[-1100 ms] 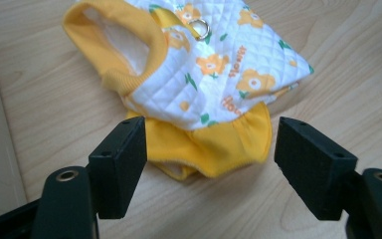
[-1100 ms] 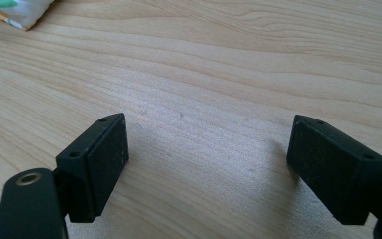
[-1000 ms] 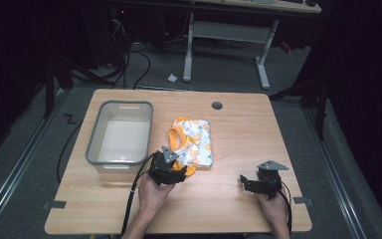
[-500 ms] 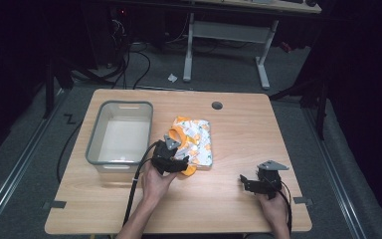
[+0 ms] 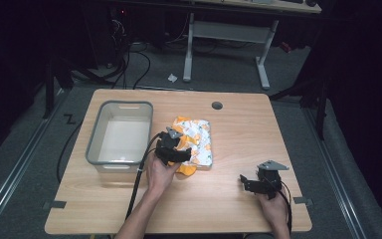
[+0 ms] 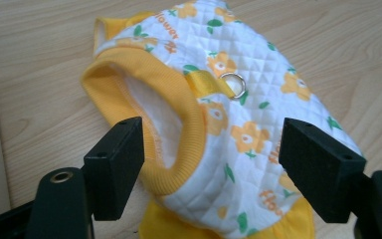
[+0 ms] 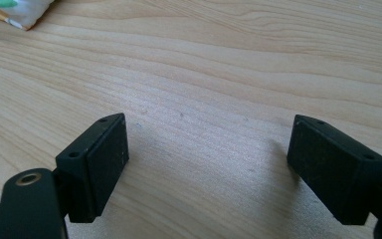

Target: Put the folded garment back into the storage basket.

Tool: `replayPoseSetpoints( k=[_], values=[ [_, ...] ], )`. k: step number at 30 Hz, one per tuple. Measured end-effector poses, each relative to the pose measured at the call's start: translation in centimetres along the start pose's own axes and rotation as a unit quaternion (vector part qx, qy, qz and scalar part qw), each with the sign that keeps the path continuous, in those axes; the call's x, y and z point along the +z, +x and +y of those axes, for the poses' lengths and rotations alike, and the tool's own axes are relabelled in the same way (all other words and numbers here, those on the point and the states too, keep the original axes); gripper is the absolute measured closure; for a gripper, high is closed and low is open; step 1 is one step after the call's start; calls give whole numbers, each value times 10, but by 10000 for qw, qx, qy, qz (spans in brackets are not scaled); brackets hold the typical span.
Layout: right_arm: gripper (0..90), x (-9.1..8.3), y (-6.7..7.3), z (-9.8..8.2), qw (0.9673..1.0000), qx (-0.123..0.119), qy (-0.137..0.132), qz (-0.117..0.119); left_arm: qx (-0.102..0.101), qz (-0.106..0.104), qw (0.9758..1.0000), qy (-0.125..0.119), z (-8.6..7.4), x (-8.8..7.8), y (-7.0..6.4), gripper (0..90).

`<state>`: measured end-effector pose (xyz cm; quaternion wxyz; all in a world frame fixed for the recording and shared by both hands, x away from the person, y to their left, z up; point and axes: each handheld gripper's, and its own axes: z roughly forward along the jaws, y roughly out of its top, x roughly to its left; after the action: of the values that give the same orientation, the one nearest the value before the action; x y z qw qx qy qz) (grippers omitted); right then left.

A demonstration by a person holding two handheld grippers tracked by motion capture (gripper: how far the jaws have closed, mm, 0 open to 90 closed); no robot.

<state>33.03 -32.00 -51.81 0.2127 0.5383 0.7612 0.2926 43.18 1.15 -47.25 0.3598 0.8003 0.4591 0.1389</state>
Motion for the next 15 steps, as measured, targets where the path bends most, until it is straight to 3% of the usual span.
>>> replayPoseSetpoints(
  k=[4,8,15],
  values=[
    [164,0,0,0,10000,-1,0,1,-127,52,9999,22,4,7,5,257],
    [164,0,0,0,10000,0,0,1,-201,59,9997,-120,11,10,5,263],
    [164,0,0,0,10000,-1,0,0,-176,204,9996,-14,19,23,4,252]
  ],
)
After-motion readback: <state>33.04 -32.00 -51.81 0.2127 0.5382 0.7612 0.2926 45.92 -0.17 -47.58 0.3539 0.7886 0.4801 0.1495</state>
